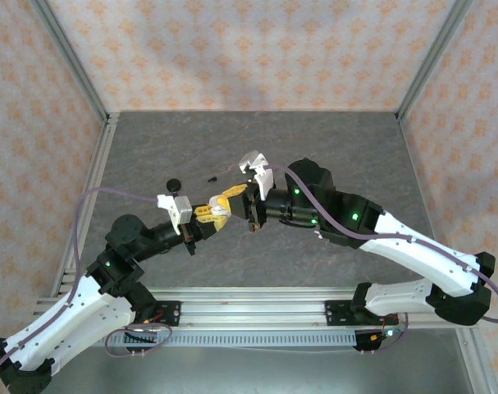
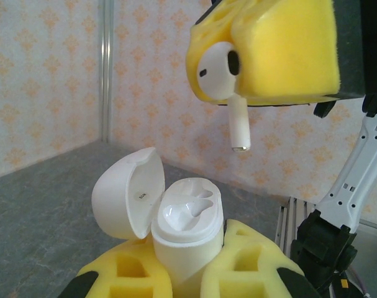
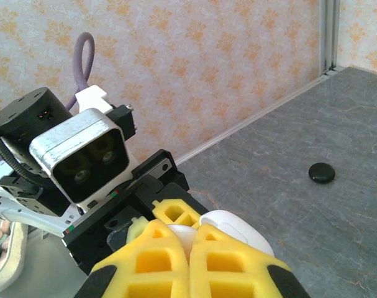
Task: Insert wireless bluetooth earbuds into charging case
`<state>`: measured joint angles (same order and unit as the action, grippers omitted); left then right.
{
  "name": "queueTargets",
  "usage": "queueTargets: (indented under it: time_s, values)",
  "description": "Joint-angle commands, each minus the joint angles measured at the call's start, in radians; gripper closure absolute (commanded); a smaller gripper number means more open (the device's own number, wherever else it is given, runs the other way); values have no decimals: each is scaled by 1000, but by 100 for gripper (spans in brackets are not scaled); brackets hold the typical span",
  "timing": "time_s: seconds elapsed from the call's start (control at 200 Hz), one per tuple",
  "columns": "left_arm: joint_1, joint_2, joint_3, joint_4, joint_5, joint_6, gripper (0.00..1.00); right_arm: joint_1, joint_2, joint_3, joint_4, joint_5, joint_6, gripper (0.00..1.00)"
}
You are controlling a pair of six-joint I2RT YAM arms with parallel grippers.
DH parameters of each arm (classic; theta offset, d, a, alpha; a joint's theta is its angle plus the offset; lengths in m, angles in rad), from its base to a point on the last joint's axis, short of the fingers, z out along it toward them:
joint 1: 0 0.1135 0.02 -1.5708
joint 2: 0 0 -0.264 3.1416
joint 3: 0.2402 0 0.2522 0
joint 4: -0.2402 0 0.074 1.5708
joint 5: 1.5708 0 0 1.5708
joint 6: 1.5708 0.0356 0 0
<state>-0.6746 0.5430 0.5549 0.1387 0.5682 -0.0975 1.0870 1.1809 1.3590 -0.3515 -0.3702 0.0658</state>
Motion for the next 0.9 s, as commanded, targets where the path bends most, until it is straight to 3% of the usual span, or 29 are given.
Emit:
queueTargets:
  time_s: [0.0,0.891]
  values:
    - [-9,-12,32,29,-7,-11,100,7,25,20,19,-32,-1,100]
    - [-9,-12,37,31,-4,-13,100,7,42,-6,-30,47,-60,100]
